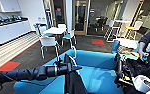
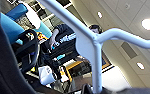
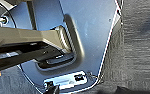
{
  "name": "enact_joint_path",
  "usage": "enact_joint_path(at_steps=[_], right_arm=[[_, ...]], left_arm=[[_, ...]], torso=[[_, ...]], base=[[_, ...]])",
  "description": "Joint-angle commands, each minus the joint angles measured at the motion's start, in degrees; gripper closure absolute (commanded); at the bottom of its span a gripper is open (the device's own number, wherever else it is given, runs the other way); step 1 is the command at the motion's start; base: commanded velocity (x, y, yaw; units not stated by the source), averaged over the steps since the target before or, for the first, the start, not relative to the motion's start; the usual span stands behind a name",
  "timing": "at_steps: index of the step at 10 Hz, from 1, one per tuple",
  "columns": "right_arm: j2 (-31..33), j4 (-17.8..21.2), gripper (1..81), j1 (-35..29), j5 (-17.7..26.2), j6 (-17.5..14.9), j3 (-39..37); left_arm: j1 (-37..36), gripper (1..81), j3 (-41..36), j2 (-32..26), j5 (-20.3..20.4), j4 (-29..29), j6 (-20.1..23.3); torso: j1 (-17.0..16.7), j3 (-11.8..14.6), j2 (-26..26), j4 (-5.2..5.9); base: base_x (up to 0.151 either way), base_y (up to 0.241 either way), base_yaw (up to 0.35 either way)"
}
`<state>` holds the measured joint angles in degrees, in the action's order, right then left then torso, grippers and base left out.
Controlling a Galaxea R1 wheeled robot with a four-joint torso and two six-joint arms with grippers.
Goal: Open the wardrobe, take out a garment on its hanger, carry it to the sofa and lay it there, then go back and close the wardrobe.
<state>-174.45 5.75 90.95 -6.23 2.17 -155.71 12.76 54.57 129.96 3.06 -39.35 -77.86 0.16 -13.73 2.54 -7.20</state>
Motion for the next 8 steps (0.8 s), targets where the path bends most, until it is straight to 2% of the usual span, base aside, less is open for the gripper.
enact_joint_path(at_steps=[1,3,5,8], right_arm=[[-0.2,-0.4,1.0,-0.5,3.9,-0.2,0.1],[-0.3,-0.3,1.0,-0.6,4.0,-0.8,0.0],[-0.3,-0.3,1.0,-0.8,4.0,-0.8,0.0],[-0.5,-0.3,1.0,-1.2,4.0,-0.8,0.0]], left_arm=[[-8.5,81.1,-2.0,-0.7,3.2,-1.3,0.9],[-8.8,81.1,-1.0,-1.0,3.5,-1.3,0.8],[-10.2,81.1,3.2,-0.7,7.0,-1.1,0.2],[-14.0,81.1,8.0,0.0,7.1,-0.6,-1.1]], torso=[[0.0,0.0,0.0,0.0],[-0.1,0.0,0.0,0.0],[0.0,0.0,0.0,0.0],[0.0,0.0,0.0,0.0]], base=[[0.0,0.0,0.0],[0.0,0.0,0.0],[0.0,0.0,0.0],[0.0,0.0,0.0]])
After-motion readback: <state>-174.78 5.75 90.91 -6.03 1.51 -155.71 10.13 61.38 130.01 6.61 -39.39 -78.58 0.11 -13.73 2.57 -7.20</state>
